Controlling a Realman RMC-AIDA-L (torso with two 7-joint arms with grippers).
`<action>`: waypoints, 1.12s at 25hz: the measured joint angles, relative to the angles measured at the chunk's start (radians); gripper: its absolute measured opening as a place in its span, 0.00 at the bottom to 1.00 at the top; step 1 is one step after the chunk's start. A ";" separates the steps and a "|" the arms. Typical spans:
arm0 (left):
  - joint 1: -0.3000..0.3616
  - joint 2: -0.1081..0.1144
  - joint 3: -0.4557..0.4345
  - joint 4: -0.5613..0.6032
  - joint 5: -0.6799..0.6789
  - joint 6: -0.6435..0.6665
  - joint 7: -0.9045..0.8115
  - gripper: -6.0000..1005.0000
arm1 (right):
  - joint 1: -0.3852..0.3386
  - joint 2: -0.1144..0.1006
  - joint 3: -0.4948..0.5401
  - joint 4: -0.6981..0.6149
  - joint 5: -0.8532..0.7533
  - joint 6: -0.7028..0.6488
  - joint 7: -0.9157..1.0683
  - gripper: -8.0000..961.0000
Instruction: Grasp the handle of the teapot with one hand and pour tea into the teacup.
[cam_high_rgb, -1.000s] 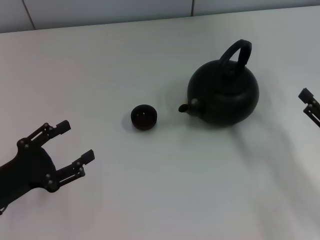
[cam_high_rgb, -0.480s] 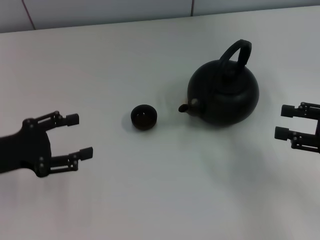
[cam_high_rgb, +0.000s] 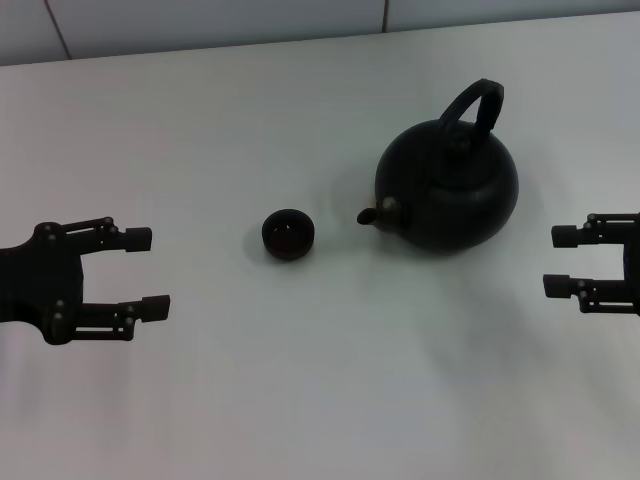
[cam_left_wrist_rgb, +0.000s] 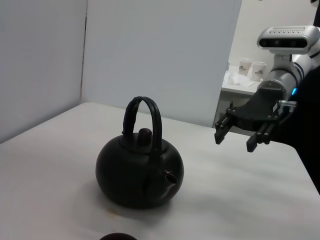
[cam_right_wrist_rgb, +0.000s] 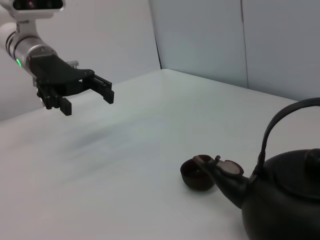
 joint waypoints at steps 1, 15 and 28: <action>-0.001 0.000 0.000 0.008 0.005 0.008 -0.018 0.84 | 0.001 0.000 0.000 -0.004 -0.001 0.000 0.001 0.68; 0.006 -0.012 -0.007 0.009 0.024 0.028 -0.035 0.84 | 0.010 -0.001 -0.010 -0.017 -0.003 0.000 -0.001 0.68; 0.009 -0.020 -0.009 0.010 0.026 0.027 -0.028 0.84 | 0.024 0.000 -0.012 -0.011 -0.003 0.004 -0.003 0.68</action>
